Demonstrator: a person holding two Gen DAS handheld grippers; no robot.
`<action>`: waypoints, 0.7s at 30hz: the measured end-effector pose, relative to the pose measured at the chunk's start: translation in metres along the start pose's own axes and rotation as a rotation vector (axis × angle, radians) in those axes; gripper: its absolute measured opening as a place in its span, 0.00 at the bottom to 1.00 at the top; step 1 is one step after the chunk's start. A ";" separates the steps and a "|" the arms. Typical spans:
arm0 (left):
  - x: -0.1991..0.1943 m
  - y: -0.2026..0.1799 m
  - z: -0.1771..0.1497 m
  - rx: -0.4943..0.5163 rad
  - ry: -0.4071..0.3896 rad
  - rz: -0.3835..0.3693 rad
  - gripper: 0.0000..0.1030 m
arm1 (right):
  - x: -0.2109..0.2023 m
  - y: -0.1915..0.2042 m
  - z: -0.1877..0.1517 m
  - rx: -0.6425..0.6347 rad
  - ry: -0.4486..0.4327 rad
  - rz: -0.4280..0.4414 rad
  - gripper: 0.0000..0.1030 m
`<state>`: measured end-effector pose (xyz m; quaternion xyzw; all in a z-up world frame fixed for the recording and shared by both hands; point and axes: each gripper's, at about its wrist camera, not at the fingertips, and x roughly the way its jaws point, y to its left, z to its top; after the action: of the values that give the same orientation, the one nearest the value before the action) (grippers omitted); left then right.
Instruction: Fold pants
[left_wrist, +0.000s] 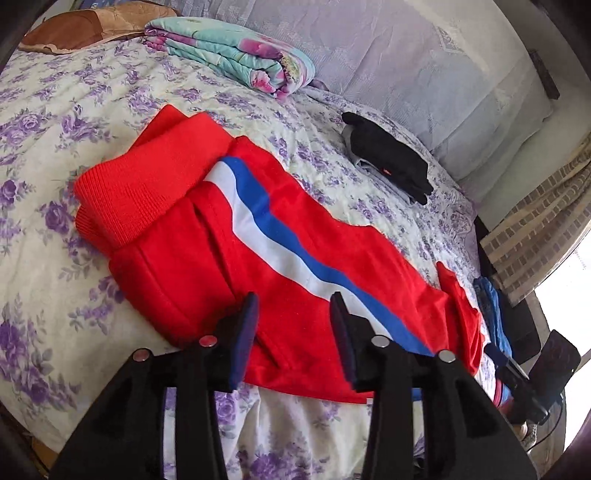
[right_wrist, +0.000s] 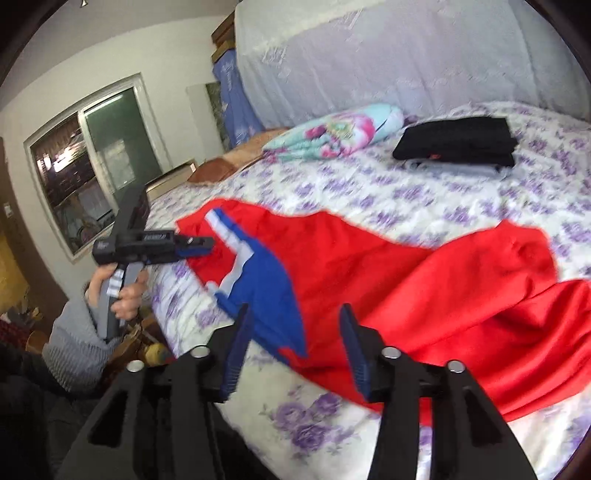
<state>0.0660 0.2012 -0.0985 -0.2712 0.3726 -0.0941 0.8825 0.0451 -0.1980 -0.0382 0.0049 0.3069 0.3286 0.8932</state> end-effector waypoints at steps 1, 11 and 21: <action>-0.001 -0.001 -0.001 0.002 -0.001 0.002 0.44 | 0.001 -0.008 0.013 0.031 0.006 -0.092 0.63; -0.002 -0.012 -0.007 0.036 0.002 0.009 0.59 | 0.114 -0.060 0.069 0.143 0.221 -0.599 0.73; 0.001 -0.007 -0.007 0.031 0.013 -0.035 0.65 | 0.111 -0.084 0.042 0.079 0.233 -0.680 0.25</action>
<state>0.0618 0.1920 -0.0987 -0.2632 0.3720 -0.1169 0.8824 0.1835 -0.1903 -0.0818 -0.1006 0.4033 -0.0012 0.9095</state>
